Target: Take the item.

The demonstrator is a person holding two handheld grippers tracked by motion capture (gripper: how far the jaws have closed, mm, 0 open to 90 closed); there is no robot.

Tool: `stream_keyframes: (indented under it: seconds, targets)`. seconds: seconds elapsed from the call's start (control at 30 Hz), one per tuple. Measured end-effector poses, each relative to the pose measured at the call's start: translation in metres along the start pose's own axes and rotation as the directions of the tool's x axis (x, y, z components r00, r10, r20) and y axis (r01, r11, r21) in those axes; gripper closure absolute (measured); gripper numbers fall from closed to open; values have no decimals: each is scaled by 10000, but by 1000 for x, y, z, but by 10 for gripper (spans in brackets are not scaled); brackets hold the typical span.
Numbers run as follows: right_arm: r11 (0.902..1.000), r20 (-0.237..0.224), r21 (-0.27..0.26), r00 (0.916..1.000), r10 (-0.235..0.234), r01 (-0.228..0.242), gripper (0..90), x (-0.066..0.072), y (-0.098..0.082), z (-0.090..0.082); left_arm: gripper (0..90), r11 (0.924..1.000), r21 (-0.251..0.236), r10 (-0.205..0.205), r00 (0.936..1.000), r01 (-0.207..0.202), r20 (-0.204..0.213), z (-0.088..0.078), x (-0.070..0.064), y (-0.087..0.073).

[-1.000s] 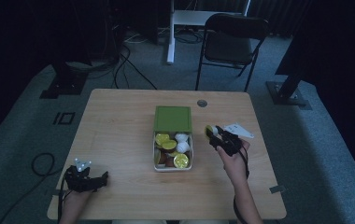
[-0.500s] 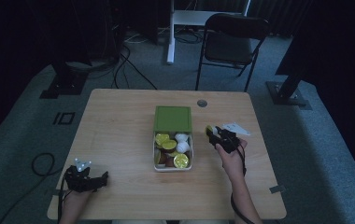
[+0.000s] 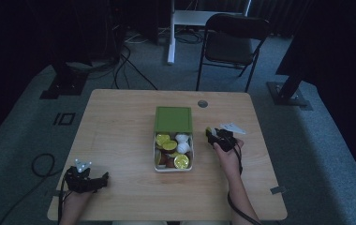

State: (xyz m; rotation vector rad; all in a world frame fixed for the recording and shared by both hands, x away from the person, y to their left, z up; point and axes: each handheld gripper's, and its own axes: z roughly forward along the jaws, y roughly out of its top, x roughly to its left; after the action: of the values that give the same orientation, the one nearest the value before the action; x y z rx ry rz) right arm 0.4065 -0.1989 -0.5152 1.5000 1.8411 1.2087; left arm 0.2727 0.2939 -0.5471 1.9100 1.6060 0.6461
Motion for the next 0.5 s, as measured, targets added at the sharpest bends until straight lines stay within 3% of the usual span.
stream_keyframes:
  seconds: [0.5]
  targets:
    - [9988, 237, 487, 9997, 30, -42, 560, -1, -5, 20, 1, 10000, -1, 1, 10000, -1, 1, 0, 0, 0]
